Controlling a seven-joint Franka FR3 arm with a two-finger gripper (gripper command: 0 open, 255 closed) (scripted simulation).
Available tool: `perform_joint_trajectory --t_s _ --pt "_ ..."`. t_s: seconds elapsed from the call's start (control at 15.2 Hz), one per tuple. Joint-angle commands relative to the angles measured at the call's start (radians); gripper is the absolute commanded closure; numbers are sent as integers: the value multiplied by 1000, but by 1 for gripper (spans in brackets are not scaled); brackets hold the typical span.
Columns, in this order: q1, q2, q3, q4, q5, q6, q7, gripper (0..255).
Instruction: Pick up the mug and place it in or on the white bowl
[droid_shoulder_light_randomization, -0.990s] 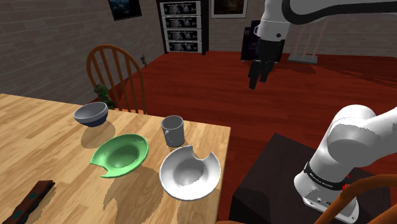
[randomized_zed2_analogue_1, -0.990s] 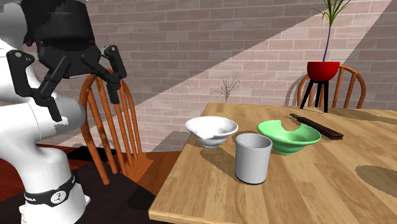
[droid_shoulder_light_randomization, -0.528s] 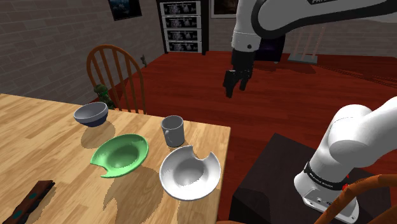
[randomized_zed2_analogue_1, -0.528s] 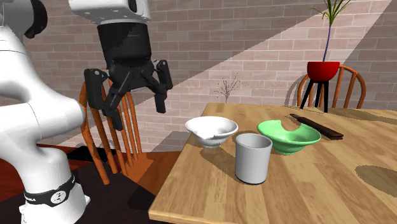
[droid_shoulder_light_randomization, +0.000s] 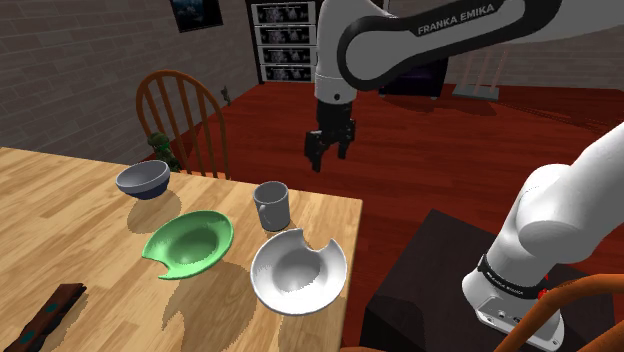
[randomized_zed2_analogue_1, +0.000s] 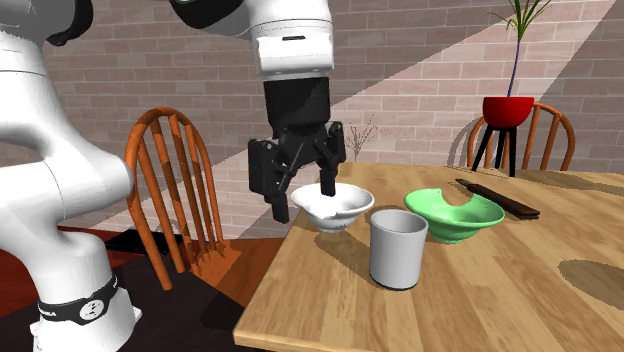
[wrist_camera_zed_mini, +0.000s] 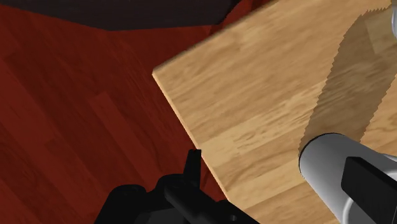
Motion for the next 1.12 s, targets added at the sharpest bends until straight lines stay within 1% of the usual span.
perform_joint_trajectory --t_s 0.0,0.26,0.53,1.06 --pt "3 63 30 42 -12 21 45 0" --pt "11 217 84 155 -60 57 142 0" --pt "31 367 120 279 -126 73 236 0" --pt "37 403 122 216 -141 169 246 0"
